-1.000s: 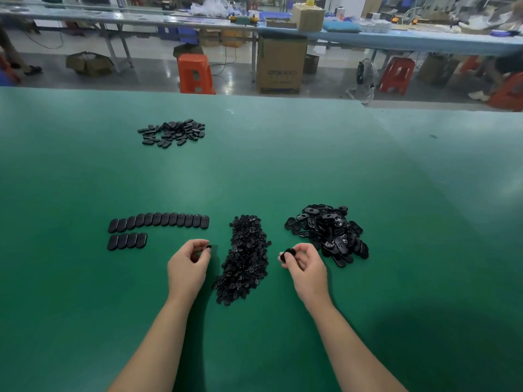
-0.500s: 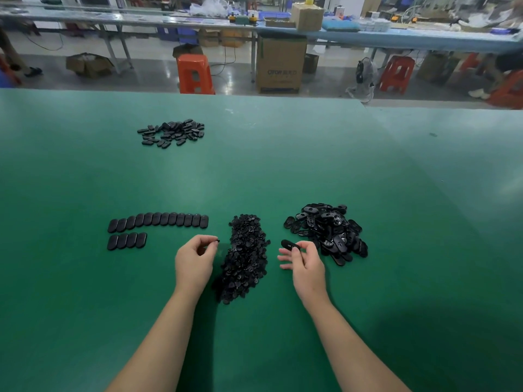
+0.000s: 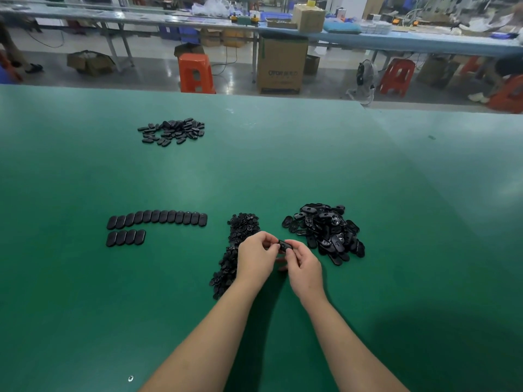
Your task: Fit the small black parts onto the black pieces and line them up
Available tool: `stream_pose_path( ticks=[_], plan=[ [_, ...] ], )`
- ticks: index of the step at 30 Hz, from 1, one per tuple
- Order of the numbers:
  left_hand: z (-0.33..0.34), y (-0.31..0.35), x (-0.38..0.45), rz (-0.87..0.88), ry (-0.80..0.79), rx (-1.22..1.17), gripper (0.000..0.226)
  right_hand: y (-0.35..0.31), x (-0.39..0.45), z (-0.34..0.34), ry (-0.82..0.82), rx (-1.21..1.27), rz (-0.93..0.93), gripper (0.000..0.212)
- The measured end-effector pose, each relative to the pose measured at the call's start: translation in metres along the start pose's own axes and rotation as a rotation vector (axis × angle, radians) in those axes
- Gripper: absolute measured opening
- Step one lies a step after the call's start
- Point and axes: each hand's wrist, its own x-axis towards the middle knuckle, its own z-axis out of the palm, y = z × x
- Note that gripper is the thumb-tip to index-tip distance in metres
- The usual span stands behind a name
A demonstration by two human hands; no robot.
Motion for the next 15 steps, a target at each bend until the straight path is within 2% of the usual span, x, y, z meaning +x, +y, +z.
stream_pose_path(
  ticks=[15],
  plan=[
    [0.0005, 0.0064, 0.0059, -0.007, -0.049, 0.090, 0.010, -0.0016, -0.0011, -0.0027, -0.024, -0.053, -0.038, 0.023]
  ],
)
